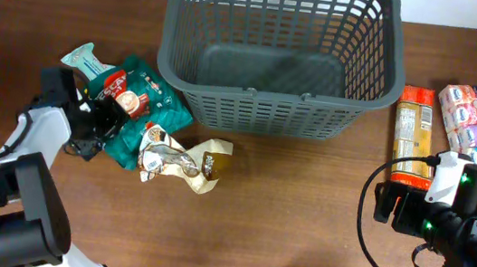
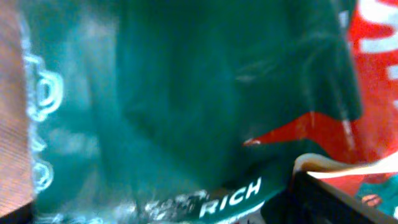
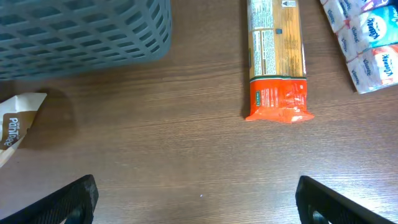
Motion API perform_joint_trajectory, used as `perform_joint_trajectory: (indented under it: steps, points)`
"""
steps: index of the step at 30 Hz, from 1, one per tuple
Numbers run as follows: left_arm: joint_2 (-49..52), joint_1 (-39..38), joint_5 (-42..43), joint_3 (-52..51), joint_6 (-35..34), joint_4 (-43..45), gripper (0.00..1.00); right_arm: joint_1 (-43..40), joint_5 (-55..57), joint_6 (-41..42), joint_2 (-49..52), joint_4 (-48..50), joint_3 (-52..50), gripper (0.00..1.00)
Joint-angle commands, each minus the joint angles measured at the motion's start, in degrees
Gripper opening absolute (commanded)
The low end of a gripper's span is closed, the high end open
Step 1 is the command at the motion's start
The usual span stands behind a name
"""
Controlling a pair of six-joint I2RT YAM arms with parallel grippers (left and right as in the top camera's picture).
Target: Pack container
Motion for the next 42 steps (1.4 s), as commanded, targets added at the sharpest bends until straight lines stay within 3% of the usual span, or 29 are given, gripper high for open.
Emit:
perform_joint_trajectory:
  steps: [1,5,9,11,25,42]
  points:
    - [1.4,-0.1,-0.5,-4.9,-0.2,3.5,0.92,0.5,0.2,0.3,0.0,0.2,0.7,0.99]
    - [1.4,-0.1,-0.5,-6.9,-0.2,6.9,0.73,0.5,0.2,0.3,0.1,0.2,0.7,0.99]
    - [1.4,-0.1,-0.4,-7.2,-0.3,7.3,0.2,0.5,0.3,0.3,0.1,0.2,0.7,0.99]
    - [1.4,-0.1,-0.4,-7.2,-0.3,7.3,0.03,0.5,0.3,0.3,0.1,0.2,0.7,0.99]
    - [-0.8,5.6,5.3,-7.2,1.8,7.1,0.02,0.5,0.2,0.3,0.0,0.2,0.7,0.99]
    - [-25.1,9.5,5.3,-5.4,6.9,1.5,0.02,0.5,0.3,0.3,0.0,0.2,0.7,0.99]
